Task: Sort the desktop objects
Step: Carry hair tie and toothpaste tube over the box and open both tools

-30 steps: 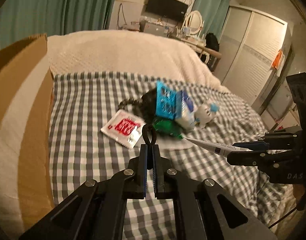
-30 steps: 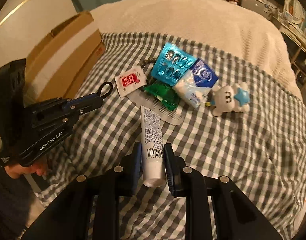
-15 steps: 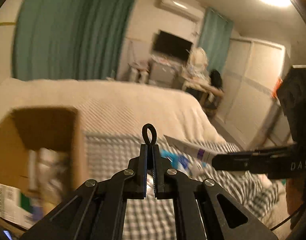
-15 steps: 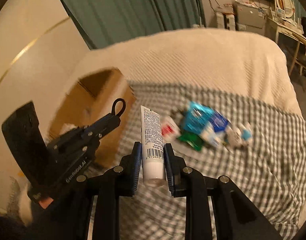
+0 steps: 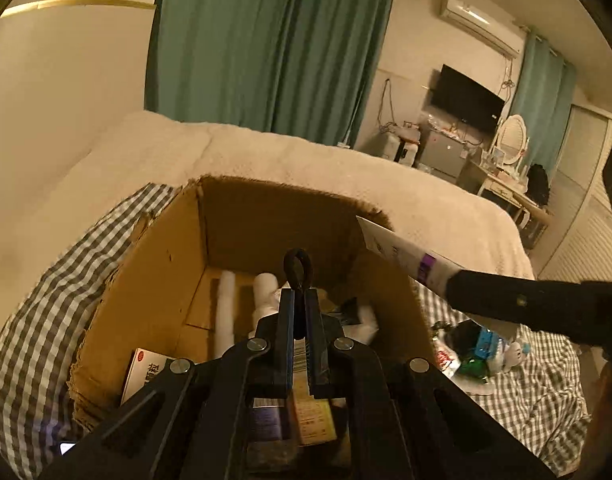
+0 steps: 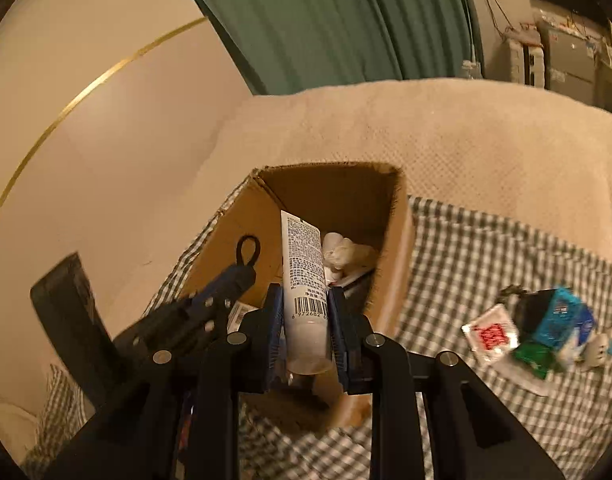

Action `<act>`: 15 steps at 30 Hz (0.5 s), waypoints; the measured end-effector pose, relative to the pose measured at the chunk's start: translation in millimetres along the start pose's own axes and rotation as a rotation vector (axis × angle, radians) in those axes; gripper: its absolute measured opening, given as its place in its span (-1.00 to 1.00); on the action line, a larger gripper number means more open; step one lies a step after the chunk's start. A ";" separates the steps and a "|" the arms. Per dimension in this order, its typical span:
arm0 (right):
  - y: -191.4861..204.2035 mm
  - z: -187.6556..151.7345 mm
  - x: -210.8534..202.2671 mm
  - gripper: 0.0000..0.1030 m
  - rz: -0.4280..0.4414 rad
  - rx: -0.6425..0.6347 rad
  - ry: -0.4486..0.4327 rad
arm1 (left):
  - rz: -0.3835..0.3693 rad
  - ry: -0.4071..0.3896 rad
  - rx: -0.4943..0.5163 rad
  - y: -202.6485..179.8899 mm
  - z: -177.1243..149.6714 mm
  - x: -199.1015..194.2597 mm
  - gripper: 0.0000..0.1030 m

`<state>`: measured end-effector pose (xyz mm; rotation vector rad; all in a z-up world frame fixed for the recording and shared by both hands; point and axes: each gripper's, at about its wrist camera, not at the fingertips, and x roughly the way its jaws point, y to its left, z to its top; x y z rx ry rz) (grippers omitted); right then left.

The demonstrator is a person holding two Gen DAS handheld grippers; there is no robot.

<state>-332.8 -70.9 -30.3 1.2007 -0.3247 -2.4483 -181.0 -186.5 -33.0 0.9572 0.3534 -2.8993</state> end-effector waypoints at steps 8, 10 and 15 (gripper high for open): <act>-21.0 1.2 -4.6 -0.14 -0.016 0.099 -0.055 | 0.076 0.008 0.039 -14.2 -10.6 -3.8 0.77; -31.5 -2.6 -27.6 -0.11 -0.049 0.107 -0.086 | 0.069 -0.004 0.052 -22.4 -8.3 -11.7 0.77; -68.0 -24.9 -91.2 -0.08 -0.202 0.100 -0.139 | -0.016 -0.045 0.114 -72.3 -10.7 -34.8 0.79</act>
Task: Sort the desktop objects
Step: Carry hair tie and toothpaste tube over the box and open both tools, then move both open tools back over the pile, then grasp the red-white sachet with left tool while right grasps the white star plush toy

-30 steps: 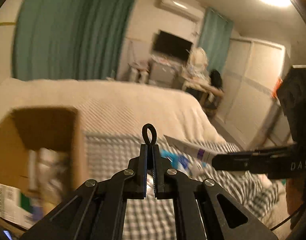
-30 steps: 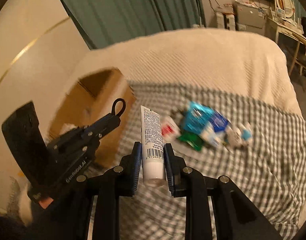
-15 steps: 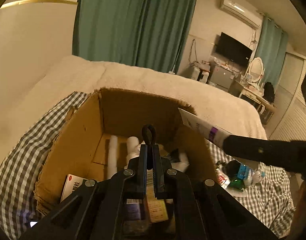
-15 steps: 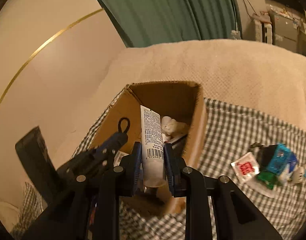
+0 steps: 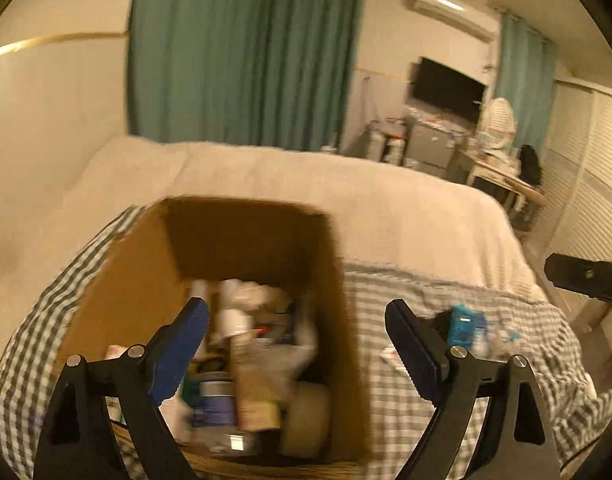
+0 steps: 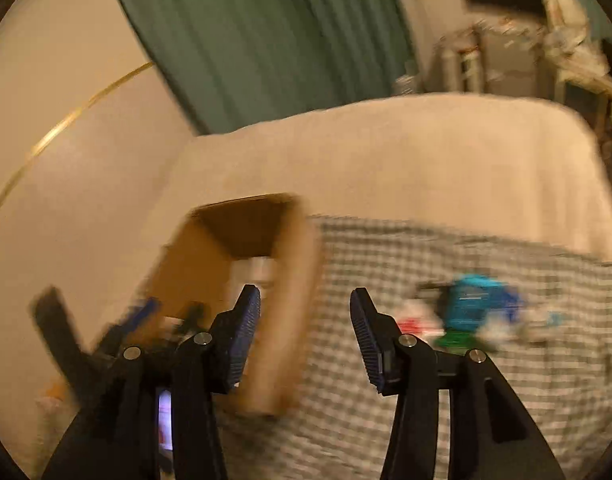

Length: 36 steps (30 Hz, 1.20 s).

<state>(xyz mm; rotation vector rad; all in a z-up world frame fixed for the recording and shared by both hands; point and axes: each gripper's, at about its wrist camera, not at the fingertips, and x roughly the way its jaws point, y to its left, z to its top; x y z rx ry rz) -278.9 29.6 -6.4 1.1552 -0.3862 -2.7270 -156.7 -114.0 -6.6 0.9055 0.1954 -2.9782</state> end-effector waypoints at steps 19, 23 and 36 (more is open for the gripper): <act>-219.9 -70.5 12.9 -0.01 -0.363 0.221 0.074 | -0.150 0.210 0.169 -131.6 -94.2 112.6 0.80; -228.6 -74.5 34.7 0.28 -0.399 0.173 0.045 | -0.145 0.225 0.173 -134.3 -100.0 138.4 0.80; -248.4 -64.4 92.7 0.50 -0.416 0.206 0.042 | -0.144 0.269 0.186 -140.2 -102.0 193.6 0.80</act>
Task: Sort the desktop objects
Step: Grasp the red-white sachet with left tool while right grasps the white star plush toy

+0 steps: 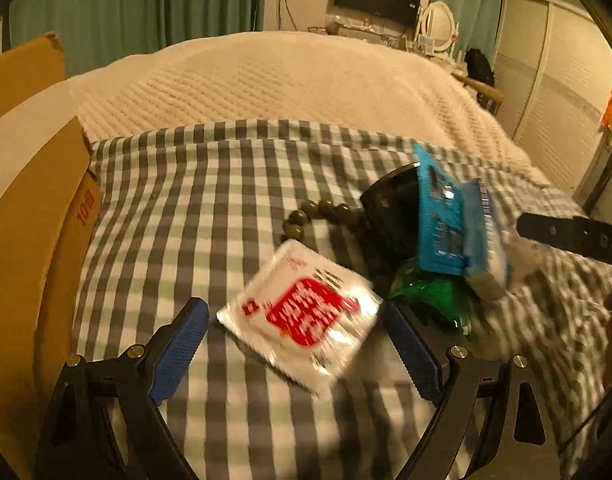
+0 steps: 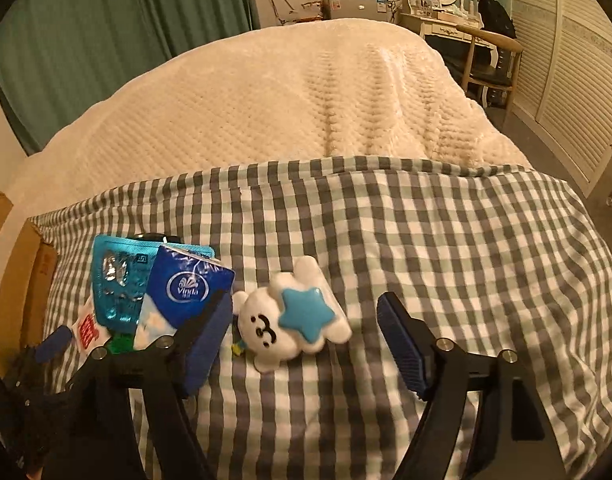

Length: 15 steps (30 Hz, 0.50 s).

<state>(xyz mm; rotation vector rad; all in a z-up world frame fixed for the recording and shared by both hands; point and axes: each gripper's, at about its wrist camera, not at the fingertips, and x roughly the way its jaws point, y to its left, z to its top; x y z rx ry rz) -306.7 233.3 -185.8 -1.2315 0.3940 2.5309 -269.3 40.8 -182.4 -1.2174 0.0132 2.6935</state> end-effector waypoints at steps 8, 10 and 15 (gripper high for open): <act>7.4 -5.6 30.5 0.51 -0.014 0.036 0.075 | -0.030 -0.006 0.027 0.1 -2.5 3.5 -0.15; 5.5 -8.0 28.4 0.27 0.005 0.040 0.069 | -0.058 -0.004 0.008 7.9 -4.3 -1.1 -0.33; -0.3 -13.0 20.8 0.27 0.022 0.044 0.073 | -0.104 -0.003 -0.039 19.0 -6.6 -10.7 -0.89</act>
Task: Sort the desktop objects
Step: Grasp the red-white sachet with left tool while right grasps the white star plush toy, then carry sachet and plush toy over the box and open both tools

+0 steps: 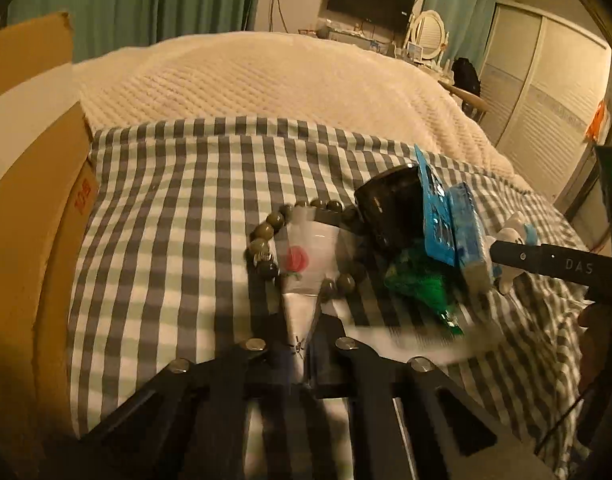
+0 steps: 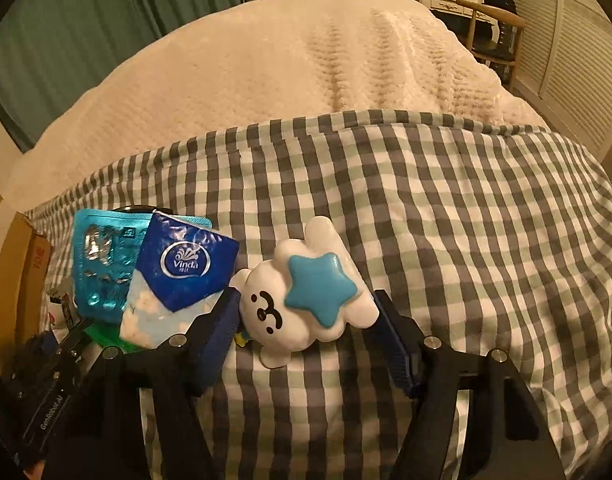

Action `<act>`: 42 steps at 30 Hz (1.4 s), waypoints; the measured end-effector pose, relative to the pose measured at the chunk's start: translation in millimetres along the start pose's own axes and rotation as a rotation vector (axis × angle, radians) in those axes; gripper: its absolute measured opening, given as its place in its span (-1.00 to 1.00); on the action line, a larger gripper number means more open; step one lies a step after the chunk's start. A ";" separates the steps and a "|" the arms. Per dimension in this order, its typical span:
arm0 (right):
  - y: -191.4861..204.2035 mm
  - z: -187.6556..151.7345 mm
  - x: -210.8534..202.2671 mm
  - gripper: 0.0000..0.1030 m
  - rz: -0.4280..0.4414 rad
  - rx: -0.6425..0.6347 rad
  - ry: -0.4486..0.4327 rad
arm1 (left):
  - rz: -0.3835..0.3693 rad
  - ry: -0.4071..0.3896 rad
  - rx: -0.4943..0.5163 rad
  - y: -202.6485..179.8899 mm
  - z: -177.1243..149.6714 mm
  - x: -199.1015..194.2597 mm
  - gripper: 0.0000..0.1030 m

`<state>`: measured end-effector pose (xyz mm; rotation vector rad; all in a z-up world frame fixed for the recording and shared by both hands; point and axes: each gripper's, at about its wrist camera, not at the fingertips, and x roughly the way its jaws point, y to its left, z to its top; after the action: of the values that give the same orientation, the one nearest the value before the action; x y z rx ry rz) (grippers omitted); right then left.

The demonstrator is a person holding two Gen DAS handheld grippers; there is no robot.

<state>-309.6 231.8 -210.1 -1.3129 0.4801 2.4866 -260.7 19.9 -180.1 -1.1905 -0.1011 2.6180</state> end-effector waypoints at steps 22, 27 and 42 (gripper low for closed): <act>98.8 -3.9 -155.4 0.27 0.118 -0.209 -0.110 | -0.020 -0.208 -0.062 -2.3 30.7 -168.1 -0.90; 156.2 -4.4 -207.1 0.26 0.226 -0.287 -0.164 | 0.067 -0.284 -0.066 20.5 44.5 -220.8 -0.90; 297.2 -20.7 -172.0 0.27 0.424 -0.442 -0.109 | 0.341 -0.219 -0.194 145.1 18.7 -215.5 -0.90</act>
<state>-319.8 -61.9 -31.3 -1.3208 0.2005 3.1360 -169.5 -176.3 -35.0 -1.0522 -0.2162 3.0957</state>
